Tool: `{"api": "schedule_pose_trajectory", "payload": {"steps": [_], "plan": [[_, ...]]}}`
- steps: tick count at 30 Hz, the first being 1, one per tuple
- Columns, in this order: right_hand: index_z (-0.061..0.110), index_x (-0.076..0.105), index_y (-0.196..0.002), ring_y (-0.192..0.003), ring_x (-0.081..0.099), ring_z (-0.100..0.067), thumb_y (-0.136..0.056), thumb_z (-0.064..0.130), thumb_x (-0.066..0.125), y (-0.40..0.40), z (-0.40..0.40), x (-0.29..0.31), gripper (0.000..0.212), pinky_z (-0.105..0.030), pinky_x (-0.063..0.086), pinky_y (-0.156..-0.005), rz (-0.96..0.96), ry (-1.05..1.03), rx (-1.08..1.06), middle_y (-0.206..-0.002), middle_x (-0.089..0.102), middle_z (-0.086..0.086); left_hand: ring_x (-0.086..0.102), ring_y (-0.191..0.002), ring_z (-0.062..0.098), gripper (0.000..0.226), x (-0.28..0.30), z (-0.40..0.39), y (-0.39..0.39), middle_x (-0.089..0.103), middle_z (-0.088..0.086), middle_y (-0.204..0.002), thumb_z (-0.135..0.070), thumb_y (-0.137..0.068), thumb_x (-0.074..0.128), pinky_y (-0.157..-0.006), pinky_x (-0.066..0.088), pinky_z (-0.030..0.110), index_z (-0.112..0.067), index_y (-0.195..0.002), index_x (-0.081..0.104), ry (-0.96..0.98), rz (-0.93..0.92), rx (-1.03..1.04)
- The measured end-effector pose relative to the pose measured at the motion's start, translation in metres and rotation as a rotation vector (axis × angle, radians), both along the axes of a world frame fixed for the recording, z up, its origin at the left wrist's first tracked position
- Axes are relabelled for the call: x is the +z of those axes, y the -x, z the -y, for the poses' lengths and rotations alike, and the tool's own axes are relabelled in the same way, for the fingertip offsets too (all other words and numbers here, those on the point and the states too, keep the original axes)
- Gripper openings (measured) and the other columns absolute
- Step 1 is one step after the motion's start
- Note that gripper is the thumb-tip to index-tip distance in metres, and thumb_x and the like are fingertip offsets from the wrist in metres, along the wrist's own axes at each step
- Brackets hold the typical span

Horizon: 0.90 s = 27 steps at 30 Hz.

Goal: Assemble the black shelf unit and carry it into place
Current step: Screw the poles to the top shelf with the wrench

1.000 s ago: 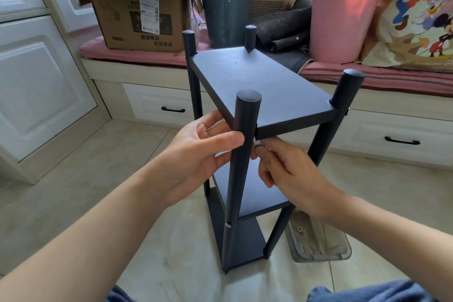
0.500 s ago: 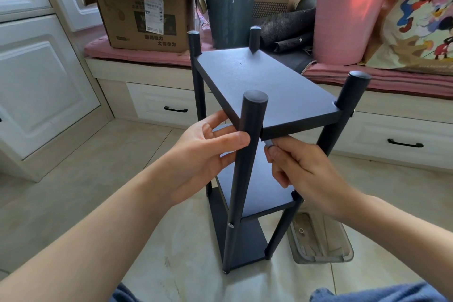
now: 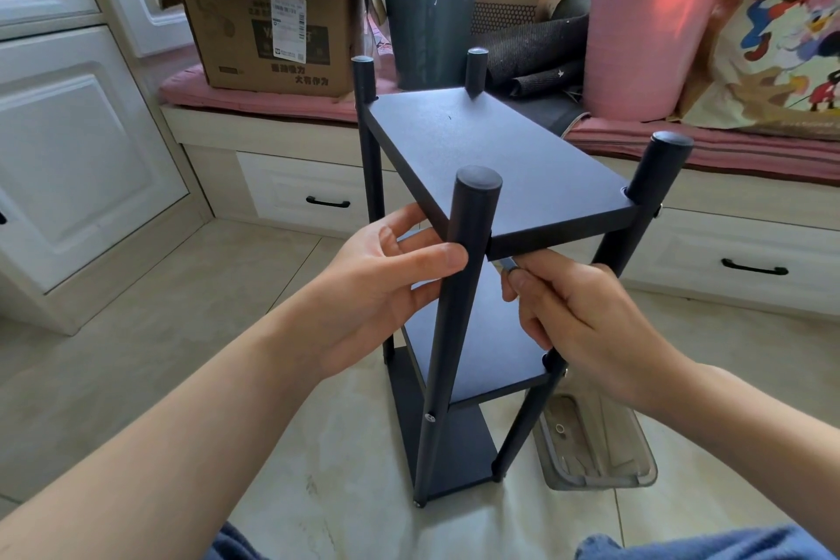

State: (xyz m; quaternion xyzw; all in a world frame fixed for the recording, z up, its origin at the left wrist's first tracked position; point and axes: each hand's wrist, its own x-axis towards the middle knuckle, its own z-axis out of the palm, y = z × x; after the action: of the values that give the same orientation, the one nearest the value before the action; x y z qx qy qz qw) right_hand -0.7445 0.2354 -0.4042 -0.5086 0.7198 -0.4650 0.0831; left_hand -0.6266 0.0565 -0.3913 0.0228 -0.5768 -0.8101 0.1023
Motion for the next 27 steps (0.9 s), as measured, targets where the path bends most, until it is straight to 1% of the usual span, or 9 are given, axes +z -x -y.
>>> {"api": "schedule_pose_trajectory", "payload": {"steps": [2, 6, 11, 16, 18, 22, 23, 25, 27], "plan": [[0.017, 0.053, -0.082, -0.049, 0.042, -0.022, -0.103, 0.009, 0.041, 0.001, 0.0, -0.001, 0.025, -0.034, 0.038, -0.048, 0.0, 0.002, -0.004, -0.056, 0.046, -0.012, 0.072, -0.091, 0.013, 0.066, -0.001, 0.0, 0.001, 0.075, -0.002, -0.1, -0.015, -0.069, 0.076, -0.081, 0.055, 0.023, -0.01, -0.131, 0.053, 0.0, 0.002, 0.007], [0.029, 0.055, -0.083, -0.049, 0.046, -0.01, -0.104, 0.015, 0.041, 0.003, 0.001, -0.004, 0.029, -0.029, 0.043, -0.053, -0.01, -0.023, -0.024, -0.055, 0.052, -0.006, 0.072, -0.093, 0.013, 0.061, -0.002, 0.002, 0.002, 0.075, 0.0, -0.104, -0.014, -0.071, 0.076, -0.081, 0.055, 0.023, -0.012, -0.128, 0.056, -0.003, -0.001, 0.018], [0.033, 0.056, -0.084, -0.051, 0.048, -0.009, -0.104, 0.017, 0.041, 0.002, 0.004, -0.004, 0.03, -0.032, 0.046, -0.057, -0.005, -0.048, -0.038, -0.057, 0.055, -0.004, 0.072, -0.097, 0.014, 0.059, -0.003, 0.002, 0.002, 0.076, 0.0, -0.105, -0.014, -0.075, 0.075, -0.084, 0.055, 0.022, -0.009, -0.13, 0.055, 0.025, -0.014, 0.03], [0.034, 0.057, -0.086, -0.052, 0.05, -0.014, -0.104, 0.021, 0.04, 0.0, 0.007, -0.006, 0.027, -0.037, 0.048, -0.059, 0.003, -0.065, -0.039, -0.058, 0.056, -0.004, 0.072, -0.101, 0.016, 0.058, -0.001, 0.002, 0.001, 0.077, 0.001, -0.105, -0.013, -0.075, 0.075, -0.09, 0.052, 0.02, -0.009, -0.13, 0.055, 0.06, -0.03, 0.051], [0.032, 0.059, -0.085, -0.052, 0.049, -0.013, -0.103, 0.021, 0.042, -0.002, 0.008, -0.007, 0.027, -0.034, 0.047, -0.057, 0.012, -0.062, -0.024, -0.057, 0.055, -0.004, 0.072, -0.099, 0.017, 0.06, -0.001, 0.002, 0.001, 0.077, 0.002, -0.104, -0.014, -0.075, 0.075, -0.089, 0.052, 0.02, -0.009, -0.13, 0.054, 0.07, -0.028, 0.058], [0.029, 0.063, -0.086, -0.05, 0.046, -0.009, -0.104, 0.02, 0.043, -0.006, 0.011, -0.009, 0.028, -0.023, 0.042, -0.053, 0.024, -0.056, -0.017, -0.054, 0.053, 0.0, 0.073, -0.091, 0.024, 0.064, 0.0, 0.001, 0.001, 0.076, 0.007, -0.103, -0.014, -0.075, 0.076, -0.085, 0.055, 0.023, -0.007, -0.133, 0.051, 0.069, -0.028, 0.054], [0.03, 0.063, -0.085, -0.049, 0.045, -0.007, -0.104, 0.019, 0.044, -0.007, 0.012, -0.008, 0.029, -0.019, 0.04, -0.052, 0.036, -0.05, -0.02, -0.053, 0.052, 0.001, 0.073, -0.091, 0.025, 0.068, 0.0, 0.001, 0.001, 0.076, 0.007, -0.103, -0.014, -0.074, 0.076, -0.084, 0.055, 0.024, -0.006, -0.135, 0.048, 0.066, -0.026, 0.054], [0.042, 0.062, -0.079, -0.047, 0.043, -0.006, -0.104, 0.02, 0.045, -0.01, 0.016, -0.007, 0.037, -0.014, 0.036, -0.051, 0.063, -0.035, -0.02, -0.052, 0.051, 0.002, 0.073, -0.095, 0.023, 0.071, 0.0, 0.001, 0.001, 0.076, 0.006, -0.104, -0.015, -0.073, 0.076, -0.087, 0.055, 0.025, -0.006, -0.137, 0.046, 0.067, -0.022, 0.057], [0.053, 0.058, -0.071, -0.047, 0.041, -0.007, -0.103, 0.023, 0.045, -0.015, 0.021, -0.005, 0.046, -0.017, 0.035, -0.049, 0.076, -0.029, -0.012, -0.052, 0.05, -0.001, 0.072, -0.1, 0.02, 0.071, 0.0, 0.001, 0.001, 0.076, 0.005, -0.105, -0.017, -0.071, 0.077, -0.092, 0.053, 0.023, -0.009, -0.134, 0.047, 0.074, -0.018, 0.062]]}}
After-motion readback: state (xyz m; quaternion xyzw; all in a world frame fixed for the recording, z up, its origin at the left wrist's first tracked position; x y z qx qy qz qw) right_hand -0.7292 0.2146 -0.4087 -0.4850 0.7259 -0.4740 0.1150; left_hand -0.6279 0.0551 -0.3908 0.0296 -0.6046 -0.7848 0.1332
